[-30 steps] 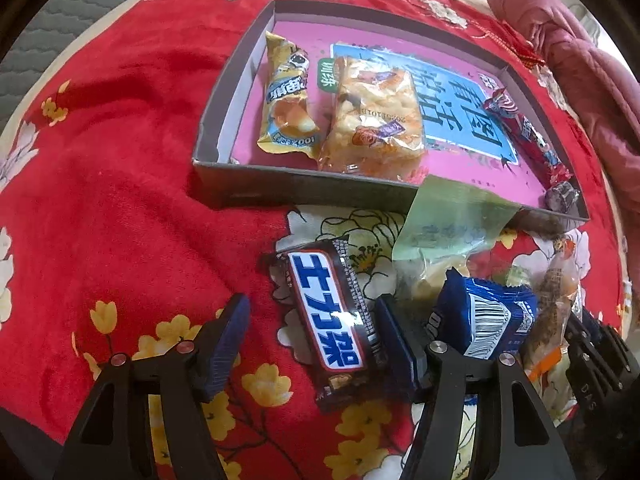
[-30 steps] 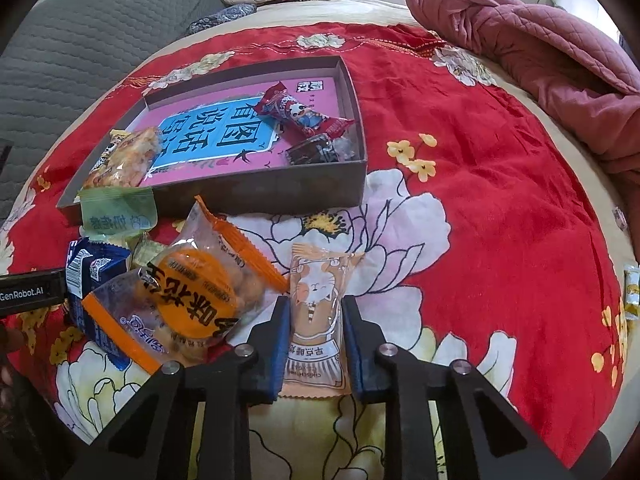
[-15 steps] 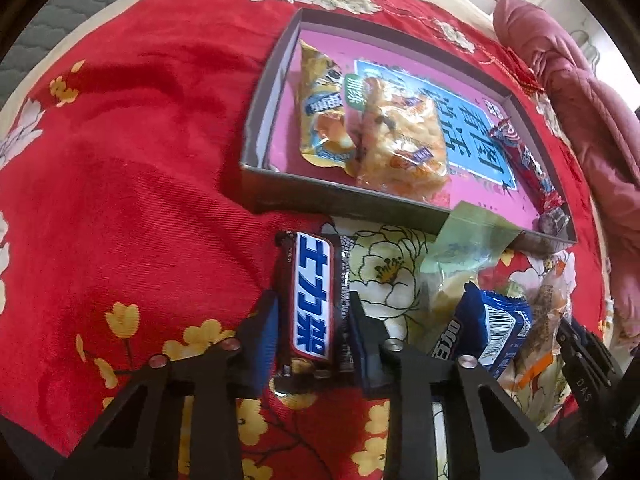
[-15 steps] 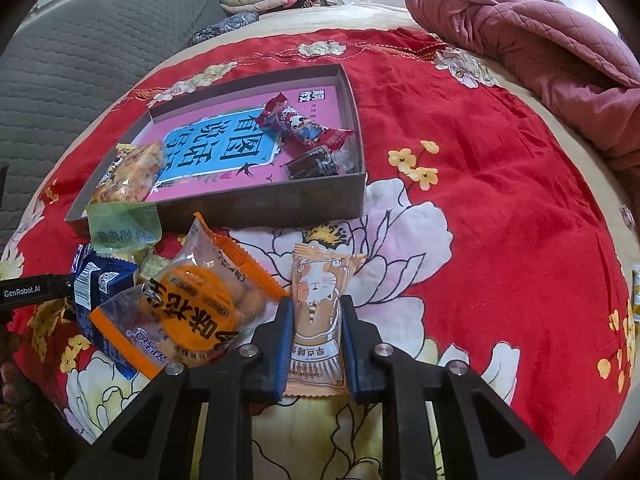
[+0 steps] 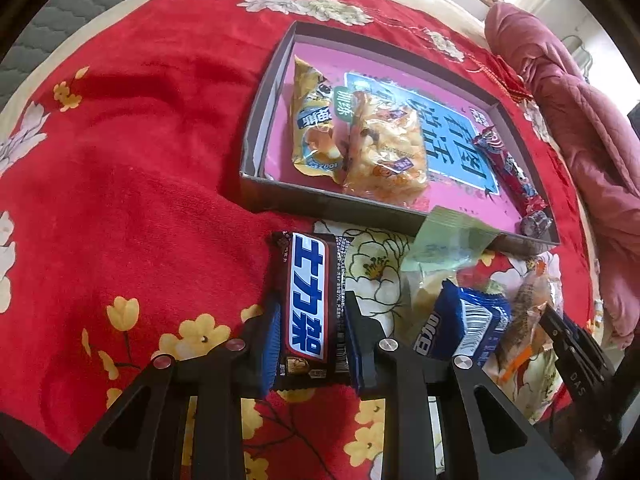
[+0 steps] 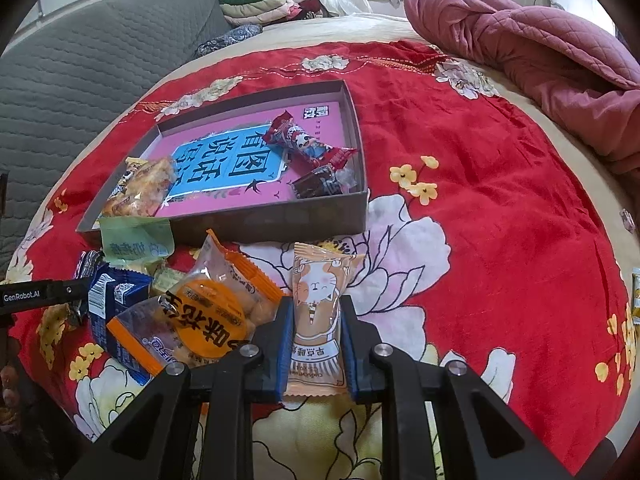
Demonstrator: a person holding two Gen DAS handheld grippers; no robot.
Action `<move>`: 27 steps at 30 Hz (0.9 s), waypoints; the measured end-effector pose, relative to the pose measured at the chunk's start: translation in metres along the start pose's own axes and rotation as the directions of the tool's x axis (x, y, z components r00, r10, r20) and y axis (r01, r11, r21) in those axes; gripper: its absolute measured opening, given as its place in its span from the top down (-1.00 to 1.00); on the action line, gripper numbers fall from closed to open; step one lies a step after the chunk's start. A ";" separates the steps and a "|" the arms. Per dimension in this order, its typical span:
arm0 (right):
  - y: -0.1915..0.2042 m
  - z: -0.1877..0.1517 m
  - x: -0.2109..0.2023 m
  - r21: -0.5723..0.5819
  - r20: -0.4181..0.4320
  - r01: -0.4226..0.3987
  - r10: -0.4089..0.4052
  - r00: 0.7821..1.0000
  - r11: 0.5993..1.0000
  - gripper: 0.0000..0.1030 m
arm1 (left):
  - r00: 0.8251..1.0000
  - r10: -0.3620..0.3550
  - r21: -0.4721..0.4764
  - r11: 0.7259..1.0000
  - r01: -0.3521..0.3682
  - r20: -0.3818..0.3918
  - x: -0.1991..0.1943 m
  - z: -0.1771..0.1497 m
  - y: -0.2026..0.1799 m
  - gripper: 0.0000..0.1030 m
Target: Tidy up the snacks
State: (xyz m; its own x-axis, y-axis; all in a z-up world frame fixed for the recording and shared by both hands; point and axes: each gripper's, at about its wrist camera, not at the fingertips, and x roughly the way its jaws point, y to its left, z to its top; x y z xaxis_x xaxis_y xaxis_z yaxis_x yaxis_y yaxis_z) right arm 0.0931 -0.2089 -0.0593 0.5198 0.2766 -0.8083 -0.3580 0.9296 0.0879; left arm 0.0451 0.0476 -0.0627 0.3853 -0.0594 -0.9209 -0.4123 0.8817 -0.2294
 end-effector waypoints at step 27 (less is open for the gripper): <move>-0.005 0.008 -0.019 0.014 0.082 -0.059 0.057 0.995 0.998 0.58 | 0.997 -0.010 0.024 1.000 0.008 0.073 -0.044 0.001 -0.014 0.44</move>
State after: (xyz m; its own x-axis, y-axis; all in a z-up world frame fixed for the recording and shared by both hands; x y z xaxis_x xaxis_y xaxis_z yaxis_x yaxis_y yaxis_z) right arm 0.0910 -0.2170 -0.0396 0.5603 0.3487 -0.7513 -0.3768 0.9151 0.1437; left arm 0.0348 0.0387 -0.0187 0.4489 -0.0340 -0.8929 -0.3887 0.8924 -0.2294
